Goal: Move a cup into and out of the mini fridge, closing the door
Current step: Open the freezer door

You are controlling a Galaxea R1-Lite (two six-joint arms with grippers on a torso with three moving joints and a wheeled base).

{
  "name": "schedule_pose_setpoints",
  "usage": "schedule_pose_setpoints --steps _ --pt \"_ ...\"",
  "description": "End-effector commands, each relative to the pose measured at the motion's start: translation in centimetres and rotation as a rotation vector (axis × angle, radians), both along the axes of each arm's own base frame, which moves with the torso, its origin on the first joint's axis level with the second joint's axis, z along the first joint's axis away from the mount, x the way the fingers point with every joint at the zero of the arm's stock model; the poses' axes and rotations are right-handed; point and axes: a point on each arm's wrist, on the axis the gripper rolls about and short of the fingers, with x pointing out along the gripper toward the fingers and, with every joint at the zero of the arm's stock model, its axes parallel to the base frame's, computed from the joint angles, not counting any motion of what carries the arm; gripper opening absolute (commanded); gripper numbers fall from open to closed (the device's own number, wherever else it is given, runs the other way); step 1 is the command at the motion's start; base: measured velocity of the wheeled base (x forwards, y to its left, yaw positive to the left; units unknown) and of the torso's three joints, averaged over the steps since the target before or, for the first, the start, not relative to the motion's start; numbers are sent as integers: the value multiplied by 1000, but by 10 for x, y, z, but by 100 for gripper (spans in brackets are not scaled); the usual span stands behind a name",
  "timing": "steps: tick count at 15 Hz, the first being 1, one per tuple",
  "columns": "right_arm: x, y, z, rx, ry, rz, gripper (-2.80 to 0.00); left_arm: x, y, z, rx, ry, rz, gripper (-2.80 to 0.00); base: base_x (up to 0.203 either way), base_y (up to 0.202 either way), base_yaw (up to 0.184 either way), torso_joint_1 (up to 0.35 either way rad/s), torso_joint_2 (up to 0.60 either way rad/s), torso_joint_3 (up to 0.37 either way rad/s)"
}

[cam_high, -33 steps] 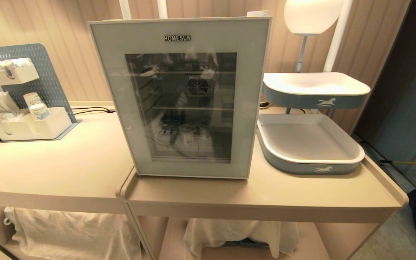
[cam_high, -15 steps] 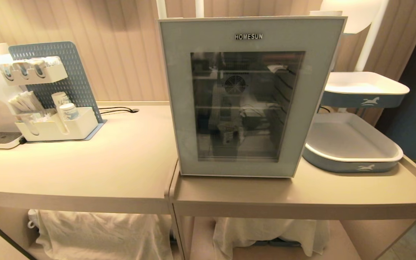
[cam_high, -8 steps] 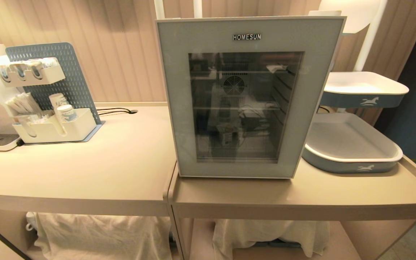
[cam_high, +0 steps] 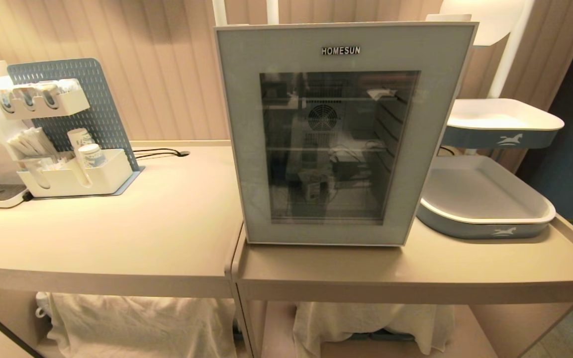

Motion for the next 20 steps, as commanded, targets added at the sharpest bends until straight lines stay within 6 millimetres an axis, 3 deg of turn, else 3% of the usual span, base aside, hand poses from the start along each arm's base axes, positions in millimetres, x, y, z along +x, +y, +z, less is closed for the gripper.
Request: schedule_pose_setpoints --steps 1,3,4,6,8,10,12,14,17,18,20 --pt "0 0 0 0 3 1 -280 -17 1 51 -2 -80 48 -280 0 0 0 0 0 0" --pt "0 0 0 0 4 1 -280 -45 1 124 -18 -165 112 -280 0 0 0 0 0 0" --pt "0 0 0 0 4 1 -280 -49 1 160 -37 -164 148 -280 0 0 0 0 0 0" --pt "0 0 0 0 4 1 -280 -15 1 215 -82 -53 204 -280 0 0 0 0 0 0" --pt "0 0 0 0 4 1 -280 37 4 250 -113 65 220 -280 0 0 0 0 0 0" --pt "0 0 0 0 6 0 -280 88 5 268 -137 169 103 -280 0 0 0 0 0 0" --pt "0 0 0 0 7 -1 -280 123 1 271 -171 265 -221 -280 0 0 0 0 0 0" --pt "0 0 0 0 7 -1 -280 172 3 264 -208 377 -381 -280 0 0 0 0 0 0" --pt "0 0 0 0 7 -1 -280 252 13 237 -232 472 -526 -280 0 0 0 0 0 0" --pt "0 0 0 0 6 -1 -280 276 19 224 -239 481 -595 0 0 0 0 0 0 0" --pt "0 0 0 0 6 -1 -280 314 33 201 -251 462 -784 0 0 0 0 0 0 0"
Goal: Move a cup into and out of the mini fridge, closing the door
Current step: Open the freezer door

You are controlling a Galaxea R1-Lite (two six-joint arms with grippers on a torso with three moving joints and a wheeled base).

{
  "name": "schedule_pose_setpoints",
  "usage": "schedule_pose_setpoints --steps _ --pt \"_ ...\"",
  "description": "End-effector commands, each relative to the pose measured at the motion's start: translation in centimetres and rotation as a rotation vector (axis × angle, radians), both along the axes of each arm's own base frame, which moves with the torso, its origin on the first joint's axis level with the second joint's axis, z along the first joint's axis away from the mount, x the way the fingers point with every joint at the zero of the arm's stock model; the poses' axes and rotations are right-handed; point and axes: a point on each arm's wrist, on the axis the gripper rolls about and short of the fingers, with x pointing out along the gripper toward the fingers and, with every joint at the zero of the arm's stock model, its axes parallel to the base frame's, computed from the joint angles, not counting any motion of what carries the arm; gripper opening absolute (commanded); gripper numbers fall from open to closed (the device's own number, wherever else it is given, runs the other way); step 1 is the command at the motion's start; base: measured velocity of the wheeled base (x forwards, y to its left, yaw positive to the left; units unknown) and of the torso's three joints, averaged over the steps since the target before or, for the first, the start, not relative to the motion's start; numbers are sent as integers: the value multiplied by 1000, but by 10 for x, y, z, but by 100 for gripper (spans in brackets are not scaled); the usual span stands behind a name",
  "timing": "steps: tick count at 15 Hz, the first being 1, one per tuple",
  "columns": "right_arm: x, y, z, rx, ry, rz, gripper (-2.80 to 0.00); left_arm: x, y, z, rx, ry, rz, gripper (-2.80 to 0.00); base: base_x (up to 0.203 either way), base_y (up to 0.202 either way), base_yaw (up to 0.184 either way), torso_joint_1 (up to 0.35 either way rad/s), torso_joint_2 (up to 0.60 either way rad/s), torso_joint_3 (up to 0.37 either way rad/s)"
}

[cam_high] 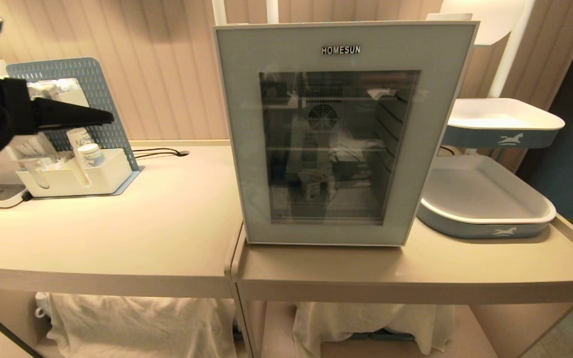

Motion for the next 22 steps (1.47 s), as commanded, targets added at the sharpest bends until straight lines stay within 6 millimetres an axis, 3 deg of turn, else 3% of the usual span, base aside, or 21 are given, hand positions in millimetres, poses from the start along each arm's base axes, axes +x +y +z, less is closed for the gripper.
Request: schedule_pose_setpoints --steps 1,3,6,12,15,22 --pt "0 0 0 0 0 0 -280 54 17 -43 -103 76 -214 0 0 0 0 0 0 0" --pt "0 0 0 0 -1 0 -280 71 25 -60 -157 44 -382 0 0 0 0 0 0 0" --pt "0 0 0 0 -3 0 -280 101 25 -88 -168 4 -502 0 0 0 0 0 0 0" --pt "0 0 0 0 -4 4 -280 150 -39 -124 -141 -114 -757 0 0 0 0 0 0 0" --pt "0 0 0 0 -4 3 -280 162 -56 -136 -93 -145 -728 0 0 0 0 0 0 0" --pt "0 0 0 0 -4 3 -280 169 -77 -132 -114 -121 -768 0 0 0 0 0 0 0"
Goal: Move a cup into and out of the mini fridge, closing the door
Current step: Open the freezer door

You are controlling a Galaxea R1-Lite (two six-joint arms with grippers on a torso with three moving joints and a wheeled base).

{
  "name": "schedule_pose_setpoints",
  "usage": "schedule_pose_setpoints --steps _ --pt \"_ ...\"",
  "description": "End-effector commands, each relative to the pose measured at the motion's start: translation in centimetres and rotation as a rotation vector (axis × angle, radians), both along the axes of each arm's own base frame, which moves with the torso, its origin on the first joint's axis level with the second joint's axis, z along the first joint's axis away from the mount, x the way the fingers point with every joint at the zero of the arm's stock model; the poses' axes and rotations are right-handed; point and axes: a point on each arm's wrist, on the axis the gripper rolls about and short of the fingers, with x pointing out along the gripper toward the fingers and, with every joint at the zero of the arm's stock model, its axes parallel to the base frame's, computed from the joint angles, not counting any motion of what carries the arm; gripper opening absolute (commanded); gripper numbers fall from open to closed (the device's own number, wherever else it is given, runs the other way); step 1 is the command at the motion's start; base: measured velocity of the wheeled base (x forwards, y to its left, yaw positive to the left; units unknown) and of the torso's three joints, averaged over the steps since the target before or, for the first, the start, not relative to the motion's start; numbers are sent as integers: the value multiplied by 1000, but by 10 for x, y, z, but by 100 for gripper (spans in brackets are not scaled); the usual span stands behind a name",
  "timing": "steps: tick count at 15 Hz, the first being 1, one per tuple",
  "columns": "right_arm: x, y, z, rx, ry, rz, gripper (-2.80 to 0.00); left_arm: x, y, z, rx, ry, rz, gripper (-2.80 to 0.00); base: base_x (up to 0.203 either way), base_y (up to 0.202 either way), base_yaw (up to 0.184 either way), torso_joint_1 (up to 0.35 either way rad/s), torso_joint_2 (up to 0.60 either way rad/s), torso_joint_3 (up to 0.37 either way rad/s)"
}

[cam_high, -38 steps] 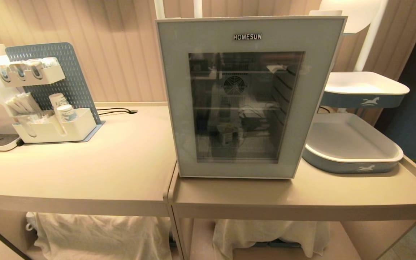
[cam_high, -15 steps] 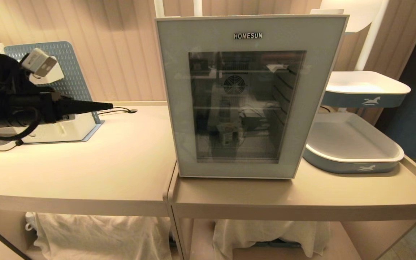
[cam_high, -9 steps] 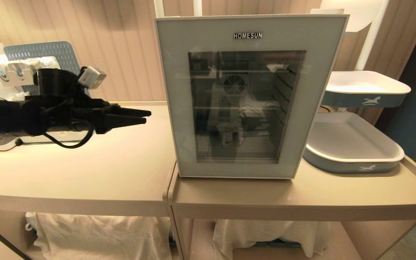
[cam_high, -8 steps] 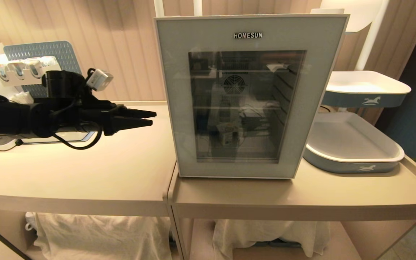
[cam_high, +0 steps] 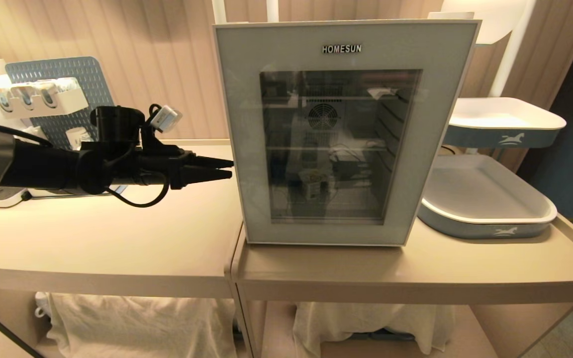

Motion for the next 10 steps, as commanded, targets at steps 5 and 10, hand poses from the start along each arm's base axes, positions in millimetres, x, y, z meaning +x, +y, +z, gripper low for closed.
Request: schedule_pose_setpoints --steps 5,10 --pt "0 0 0 0 1 1 -280 2 -10 -4 -1 1 -28 0 0 0 0 0 0 0" --pt "0 0 0 0 1 -2 -280 1 -17 -7 16 5 -10 0 0 0 0 0 0 0"
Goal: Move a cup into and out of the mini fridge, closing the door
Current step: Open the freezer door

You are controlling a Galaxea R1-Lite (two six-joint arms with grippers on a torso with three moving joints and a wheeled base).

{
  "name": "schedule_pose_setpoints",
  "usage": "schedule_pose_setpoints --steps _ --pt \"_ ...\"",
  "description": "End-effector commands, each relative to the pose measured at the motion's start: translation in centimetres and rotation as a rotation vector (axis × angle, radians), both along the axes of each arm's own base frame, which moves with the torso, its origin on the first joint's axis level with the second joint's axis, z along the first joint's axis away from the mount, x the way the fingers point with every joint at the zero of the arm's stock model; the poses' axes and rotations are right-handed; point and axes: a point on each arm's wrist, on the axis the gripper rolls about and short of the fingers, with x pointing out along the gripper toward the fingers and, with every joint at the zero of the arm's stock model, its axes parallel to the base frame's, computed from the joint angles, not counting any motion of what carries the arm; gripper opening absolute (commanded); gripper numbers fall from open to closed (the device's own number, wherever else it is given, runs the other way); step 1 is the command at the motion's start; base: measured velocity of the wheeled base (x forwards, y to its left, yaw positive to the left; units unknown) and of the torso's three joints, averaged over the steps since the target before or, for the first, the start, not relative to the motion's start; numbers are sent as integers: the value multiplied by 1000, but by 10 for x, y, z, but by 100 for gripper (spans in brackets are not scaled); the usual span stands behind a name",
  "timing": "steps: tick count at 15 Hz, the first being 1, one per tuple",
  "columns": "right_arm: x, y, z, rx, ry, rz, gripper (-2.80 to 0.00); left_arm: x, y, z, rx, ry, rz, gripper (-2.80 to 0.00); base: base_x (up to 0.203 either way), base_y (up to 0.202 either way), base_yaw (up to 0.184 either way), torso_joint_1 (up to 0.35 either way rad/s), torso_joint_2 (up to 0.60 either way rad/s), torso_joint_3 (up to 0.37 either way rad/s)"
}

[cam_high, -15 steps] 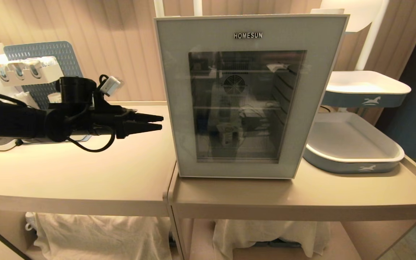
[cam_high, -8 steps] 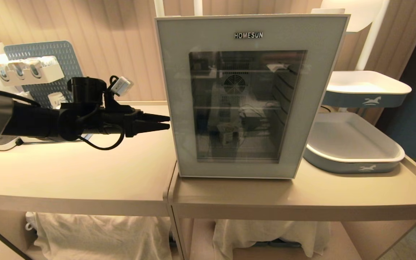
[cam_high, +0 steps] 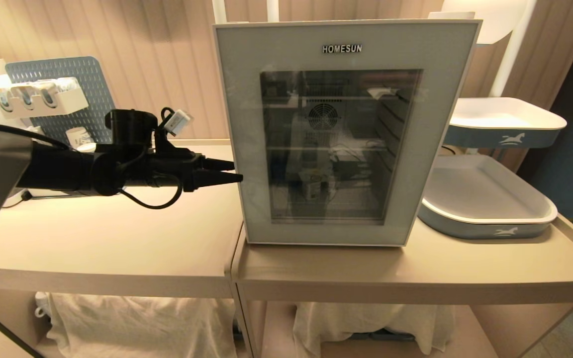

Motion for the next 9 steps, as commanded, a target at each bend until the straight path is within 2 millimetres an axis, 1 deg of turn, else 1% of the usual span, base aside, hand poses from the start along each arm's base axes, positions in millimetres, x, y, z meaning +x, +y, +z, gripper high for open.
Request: schedule_pose_setpoints --steps 1,3,5,9 --pt "0 0 0 0 1 -2 -280 -6 0 2 -2 4 -10 0 0 0 0 0 0 0" --pt "0 0 0 0 1 -4 -280 -27 2 14 -6 0 -18 0 0 0 0 0 0 0" --pt "0 0 0 0 1 -4 -280 -50 2 22 -20 3 -62 0 0 0 0 0 0 0" --pt "0 0 0 0 1 -3 -280 -95 -6 36 -34 -8 -136 0 0 0 0 0 0 0"
